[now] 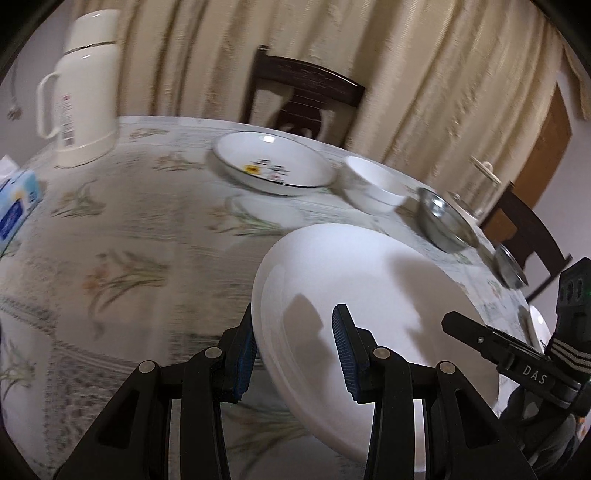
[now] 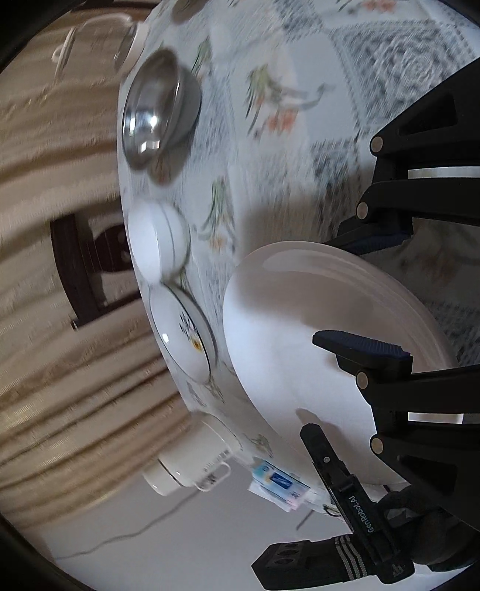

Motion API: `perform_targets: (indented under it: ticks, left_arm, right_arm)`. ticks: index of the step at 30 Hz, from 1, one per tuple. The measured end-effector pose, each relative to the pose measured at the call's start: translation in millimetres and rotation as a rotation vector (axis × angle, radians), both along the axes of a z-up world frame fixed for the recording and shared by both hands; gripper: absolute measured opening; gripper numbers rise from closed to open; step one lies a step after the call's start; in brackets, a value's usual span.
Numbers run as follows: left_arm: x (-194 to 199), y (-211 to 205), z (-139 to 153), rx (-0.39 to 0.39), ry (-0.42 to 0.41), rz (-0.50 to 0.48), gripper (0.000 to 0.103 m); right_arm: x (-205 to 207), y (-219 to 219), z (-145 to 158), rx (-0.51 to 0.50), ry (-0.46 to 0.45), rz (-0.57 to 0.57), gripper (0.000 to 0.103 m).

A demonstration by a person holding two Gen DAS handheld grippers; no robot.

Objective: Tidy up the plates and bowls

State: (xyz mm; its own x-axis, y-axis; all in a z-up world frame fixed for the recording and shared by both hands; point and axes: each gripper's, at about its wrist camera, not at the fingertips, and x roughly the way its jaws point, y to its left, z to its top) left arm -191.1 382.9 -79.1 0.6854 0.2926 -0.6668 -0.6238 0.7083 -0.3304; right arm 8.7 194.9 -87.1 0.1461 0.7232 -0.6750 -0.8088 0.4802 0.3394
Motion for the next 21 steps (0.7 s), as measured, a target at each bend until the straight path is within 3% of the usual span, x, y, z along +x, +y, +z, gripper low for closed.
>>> perform_targets:
  ticks: [10, 21]
  left_arm:
    - [-40, 41, -5, 0.008, -0.002, 0.154, 0.041]
    - [-66, 76, -18, 0.005, 0.015, 0.253, 0.041]
  right_arm:
    - [-22, 64, -3, -0.03, -0.021, 0.121, 0.042]
    - [-34, 107, -21, -0.065, -0.005, 0.192, 0.042]
